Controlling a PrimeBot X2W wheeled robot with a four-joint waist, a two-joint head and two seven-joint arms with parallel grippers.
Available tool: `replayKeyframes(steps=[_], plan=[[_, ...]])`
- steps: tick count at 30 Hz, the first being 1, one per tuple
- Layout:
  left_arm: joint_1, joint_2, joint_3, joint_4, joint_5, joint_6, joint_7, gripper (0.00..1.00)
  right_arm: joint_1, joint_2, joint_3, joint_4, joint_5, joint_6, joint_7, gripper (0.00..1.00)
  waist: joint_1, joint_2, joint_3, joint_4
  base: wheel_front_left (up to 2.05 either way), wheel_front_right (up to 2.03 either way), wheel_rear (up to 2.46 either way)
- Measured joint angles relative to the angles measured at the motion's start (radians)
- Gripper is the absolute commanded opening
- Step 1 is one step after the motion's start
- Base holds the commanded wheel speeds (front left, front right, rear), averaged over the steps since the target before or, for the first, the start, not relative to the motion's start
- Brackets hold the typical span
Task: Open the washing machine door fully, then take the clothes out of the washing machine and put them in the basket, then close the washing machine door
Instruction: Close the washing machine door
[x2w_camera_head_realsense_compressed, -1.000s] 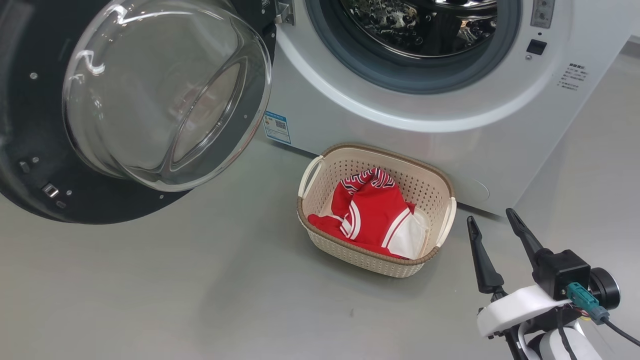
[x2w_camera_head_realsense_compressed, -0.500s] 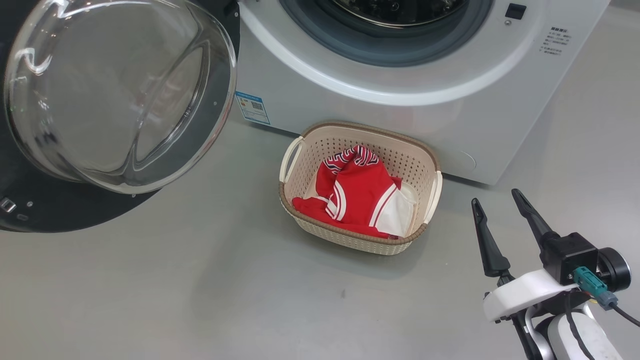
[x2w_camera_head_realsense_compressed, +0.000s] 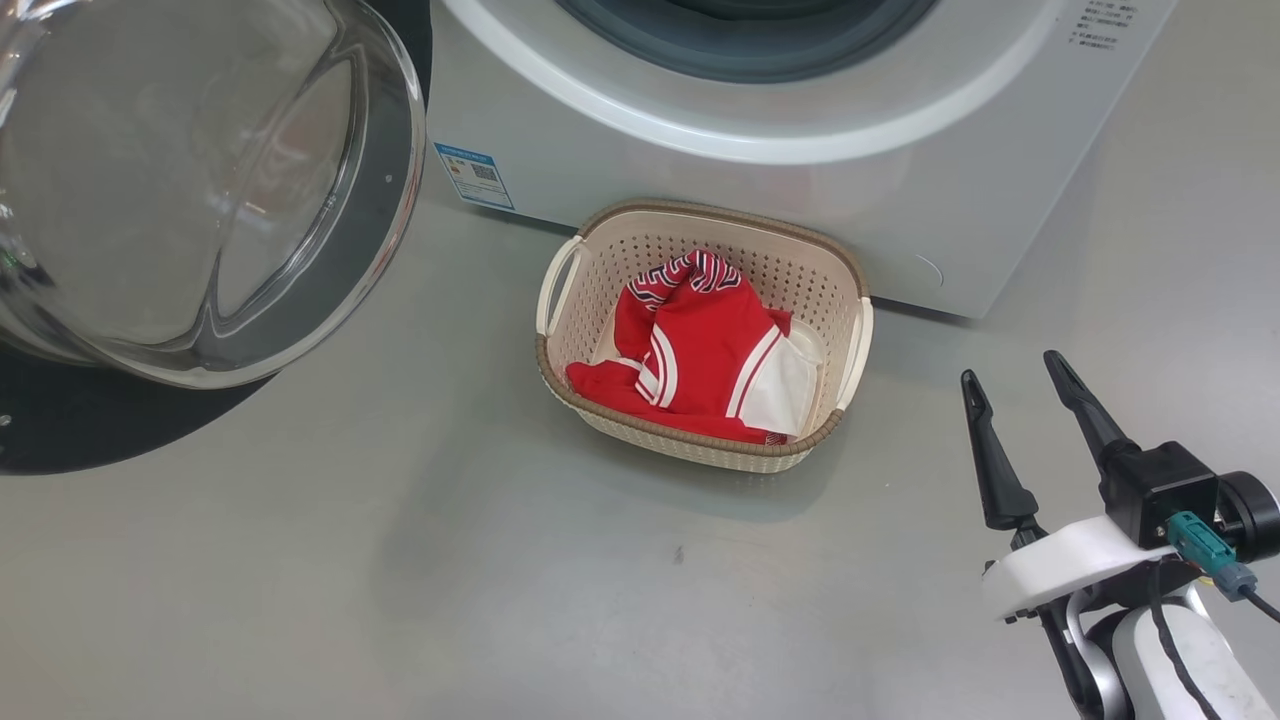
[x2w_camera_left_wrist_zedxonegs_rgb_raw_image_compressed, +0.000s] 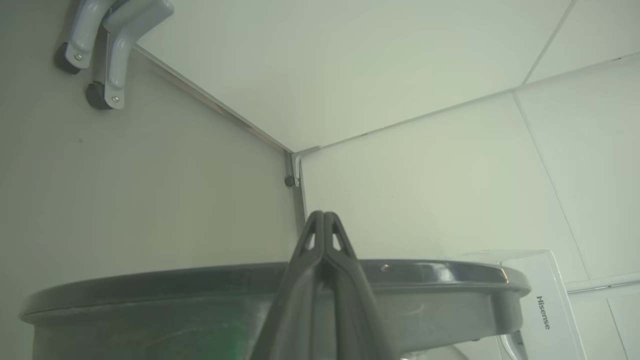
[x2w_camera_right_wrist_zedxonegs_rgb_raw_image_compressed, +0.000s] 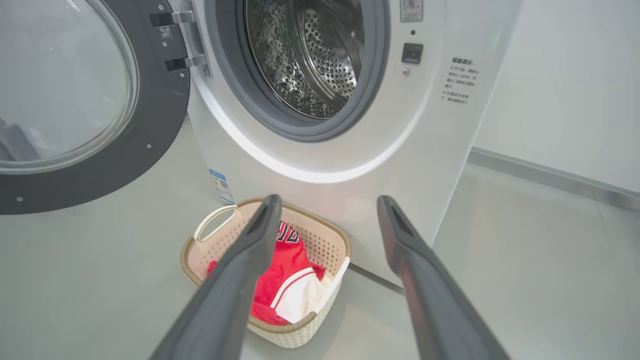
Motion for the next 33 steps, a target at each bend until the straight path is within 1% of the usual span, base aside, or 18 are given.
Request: replayKeyframes(steps=[8, 11, 17, 24, 33], plan=[[-0.006, 0.003, -0.016, 0.049, 0.0, -0.001, 0.022, 0.0, 0.0, -0.001, -0.004, 0.0, 0.0, -0.001, 0.0, 1.0, 0.0, 0.0, 0.008, 0.001, 0.0, 0.0, 0.0], [-0.007, 0.014, -0.025, 0.06, 0.0, -0.003, 0.04, 0.0, -0.001, -0.002, -0.005, -0.005, 0.0, -0.001, 0.002, 1.0, 0.0, 0.0, 0.012, 0.002, 0.0, 0.0, 0.0], [-0.014, 0.029, -0.042, 0.085, 0.0, -0.042, 0.08, 0.0, -0.01, -0.006, -0.006, -0.009, 0.0, -0.001, 0.004, 1.0, 0.0, 0.0, 0.021, 0.007, 0.0, 0.0, 0.0], [-0.015, 0.03, -0.047, 0.092, -0.016, -0.099, 0.141, 0.0, -0.011, -0.007, -0.017, -0.009, 0.0, -0.004, 0.004, 1.0, 0.0, 0.0, 0.021, 0.016, 0.0, 0.0, 0.0], [-0.014, 0.009, -0.062, 0.102, -0.044, -0.164, 0.218, 0.0, -0.01, -0.01, -0.023, -0.008, 0.001, -0.006, 0.004, 1.0, 0.0, 0.0, 0.007, 0.04, 0.0, 0.0, 0.0]])
